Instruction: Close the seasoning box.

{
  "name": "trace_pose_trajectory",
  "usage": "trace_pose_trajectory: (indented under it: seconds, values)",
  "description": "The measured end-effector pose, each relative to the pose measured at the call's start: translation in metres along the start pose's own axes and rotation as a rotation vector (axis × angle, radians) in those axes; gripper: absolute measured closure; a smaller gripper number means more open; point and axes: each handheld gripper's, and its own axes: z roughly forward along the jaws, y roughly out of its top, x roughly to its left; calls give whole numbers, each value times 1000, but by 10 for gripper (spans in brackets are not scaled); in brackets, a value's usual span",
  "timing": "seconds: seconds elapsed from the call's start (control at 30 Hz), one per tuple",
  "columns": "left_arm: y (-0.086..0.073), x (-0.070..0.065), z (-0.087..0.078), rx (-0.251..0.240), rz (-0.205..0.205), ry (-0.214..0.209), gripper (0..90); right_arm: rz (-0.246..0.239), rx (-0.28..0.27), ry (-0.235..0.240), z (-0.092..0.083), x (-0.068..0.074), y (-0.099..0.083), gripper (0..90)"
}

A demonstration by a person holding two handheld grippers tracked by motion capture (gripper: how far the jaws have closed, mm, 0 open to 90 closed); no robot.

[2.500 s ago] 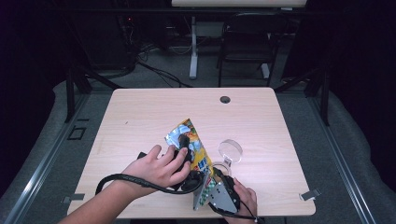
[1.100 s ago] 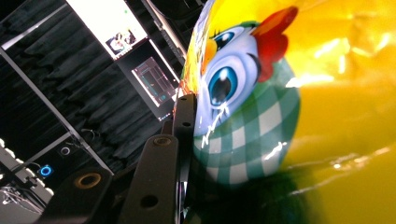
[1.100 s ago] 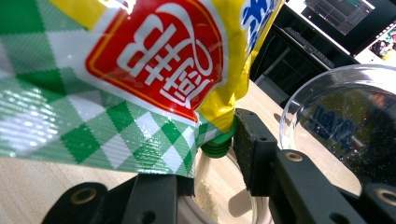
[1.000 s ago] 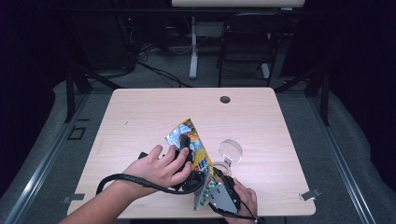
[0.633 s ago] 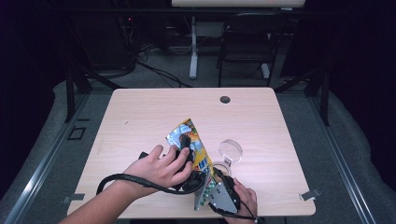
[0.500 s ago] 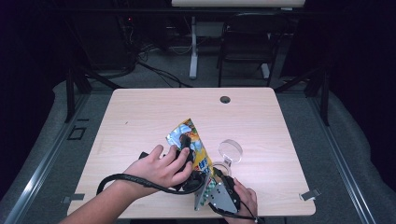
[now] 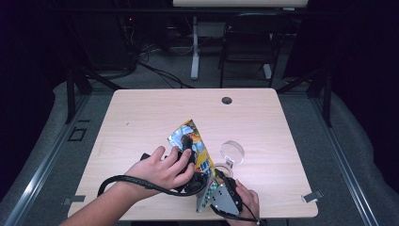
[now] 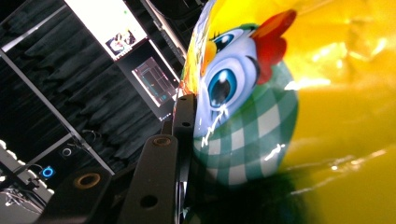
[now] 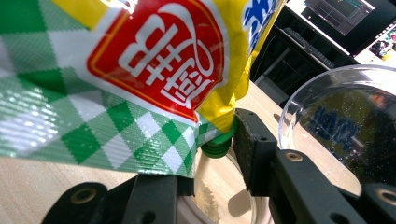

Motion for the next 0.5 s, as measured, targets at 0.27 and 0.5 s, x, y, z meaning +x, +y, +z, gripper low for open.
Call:
trace_pose_trajectory:
  seconds: [0.27, 0.5]
  values:
    - [0, 1, -1, 2, 5, 2, 749, 1, -2, 1, 0, 0, 0, 699]
    - [1, 2, -1, 0, 7, 4, 749, 2, -2, 1, 0, 0, 0, 699]
